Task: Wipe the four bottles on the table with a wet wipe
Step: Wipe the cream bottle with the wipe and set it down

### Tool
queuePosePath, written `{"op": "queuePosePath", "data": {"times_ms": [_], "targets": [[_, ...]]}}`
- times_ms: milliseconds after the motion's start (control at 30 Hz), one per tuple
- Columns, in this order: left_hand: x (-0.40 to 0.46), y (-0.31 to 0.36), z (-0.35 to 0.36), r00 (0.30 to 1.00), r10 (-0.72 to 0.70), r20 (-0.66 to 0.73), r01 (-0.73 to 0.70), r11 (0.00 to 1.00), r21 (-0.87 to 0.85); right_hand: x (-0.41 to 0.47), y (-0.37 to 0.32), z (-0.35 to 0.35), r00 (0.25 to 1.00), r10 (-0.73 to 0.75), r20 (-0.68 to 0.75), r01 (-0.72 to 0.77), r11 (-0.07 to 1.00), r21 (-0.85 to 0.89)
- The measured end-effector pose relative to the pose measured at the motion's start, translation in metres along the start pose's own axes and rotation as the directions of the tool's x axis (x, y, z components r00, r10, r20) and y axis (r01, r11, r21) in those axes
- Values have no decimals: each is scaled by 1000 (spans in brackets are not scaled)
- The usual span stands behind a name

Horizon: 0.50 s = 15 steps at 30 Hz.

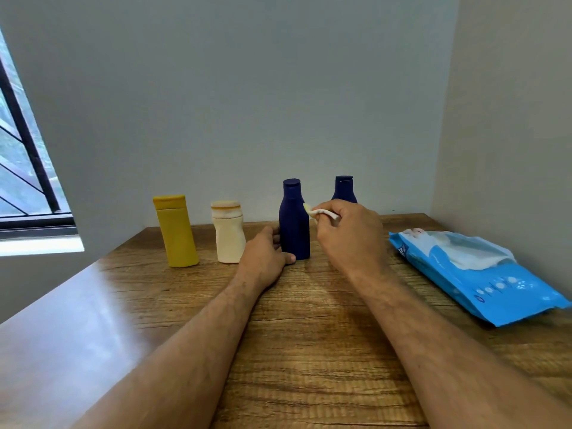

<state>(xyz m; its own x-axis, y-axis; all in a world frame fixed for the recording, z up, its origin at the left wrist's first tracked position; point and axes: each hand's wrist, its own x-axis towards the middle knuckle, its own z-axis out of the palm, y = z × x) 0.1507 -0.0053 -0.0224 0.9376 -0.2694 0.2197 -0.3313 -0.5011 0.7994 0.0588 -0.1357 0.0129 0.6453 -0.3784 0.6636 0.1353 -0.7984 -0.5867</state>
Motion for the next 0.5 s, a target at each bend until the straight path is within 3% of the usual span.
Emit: {"op": "queuePosePath", "data": {"times_ms": [300, 400, 500], "targets": [[-32, 6, -8, 988, -48, -146, 59, 996, 74, -5, -2, -9, 999, 19, 30, -20, 1000, 17], [-46, 7, -17, 936, -9, -351, 14, 1000, 13, -6, -4, -12, 998, 15, 56, -16, 1000, 23], [-48, 8, -27, 822, 64, -566, -95, 995, -25, -5, -4, -11, 998, 11, 58, -13, 1000, 26]]}}
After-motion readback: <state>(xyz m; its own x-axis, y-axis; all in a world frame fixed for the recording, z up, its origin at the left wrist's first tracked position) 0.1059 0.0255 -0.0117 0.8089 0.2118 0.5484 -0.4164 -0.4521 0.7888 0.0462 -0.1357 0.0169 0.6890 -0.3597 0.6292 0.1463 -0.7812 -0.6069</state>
